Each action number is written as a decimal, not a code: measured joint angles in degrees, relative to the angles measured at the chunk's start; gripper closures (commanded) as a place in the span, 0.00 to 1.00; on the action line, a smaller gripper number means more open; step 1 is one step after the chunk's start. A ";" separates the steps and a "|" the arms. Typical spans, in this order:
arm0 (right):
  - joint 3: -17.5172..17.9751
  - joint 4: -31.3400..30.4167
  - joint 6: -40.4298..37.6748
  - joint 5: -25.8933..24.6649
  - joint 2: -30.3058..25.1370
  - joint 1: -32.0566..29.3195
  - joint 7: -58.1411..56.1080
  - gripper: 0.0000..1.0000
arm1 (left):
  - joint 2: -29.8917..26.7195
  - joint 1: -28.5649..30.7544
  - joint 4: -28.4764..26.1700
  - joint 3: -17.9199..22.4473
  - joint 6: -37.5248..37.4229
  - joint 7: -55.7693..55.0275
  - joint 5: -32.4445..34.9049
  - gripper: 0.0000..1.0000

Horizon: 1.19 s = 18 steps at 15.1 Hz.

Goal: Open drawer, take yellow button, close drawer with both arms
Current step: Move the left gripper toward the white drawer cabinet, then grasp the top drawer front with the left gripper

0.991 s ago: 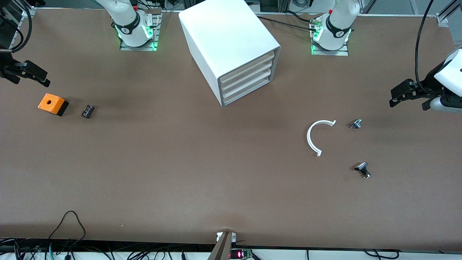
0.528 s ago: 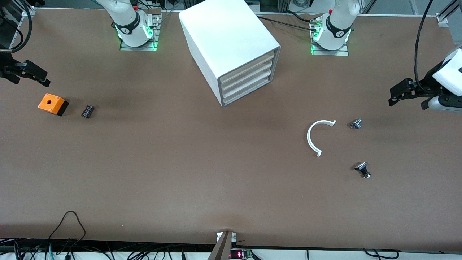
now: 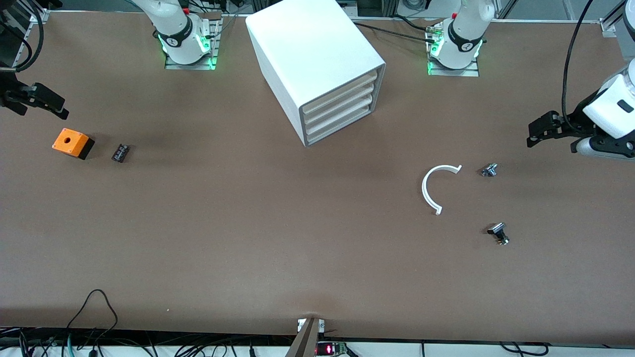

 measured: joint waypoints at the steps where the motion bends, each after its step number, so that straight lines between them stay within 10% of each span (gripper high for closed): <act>1: 0.02 0.01 0.01 0.00 0.00 0.01 0.00 0.00 | 0.07 0.00 0.00 0.00 -0.07 0.04 0.00 0.00; 18: 0.55 0.09 1.53 2.20 6.14 1.84 0.03 0.00 | 7.96 0.95 -0.08 -7.20 -15.26 0.26 -12.28 0.00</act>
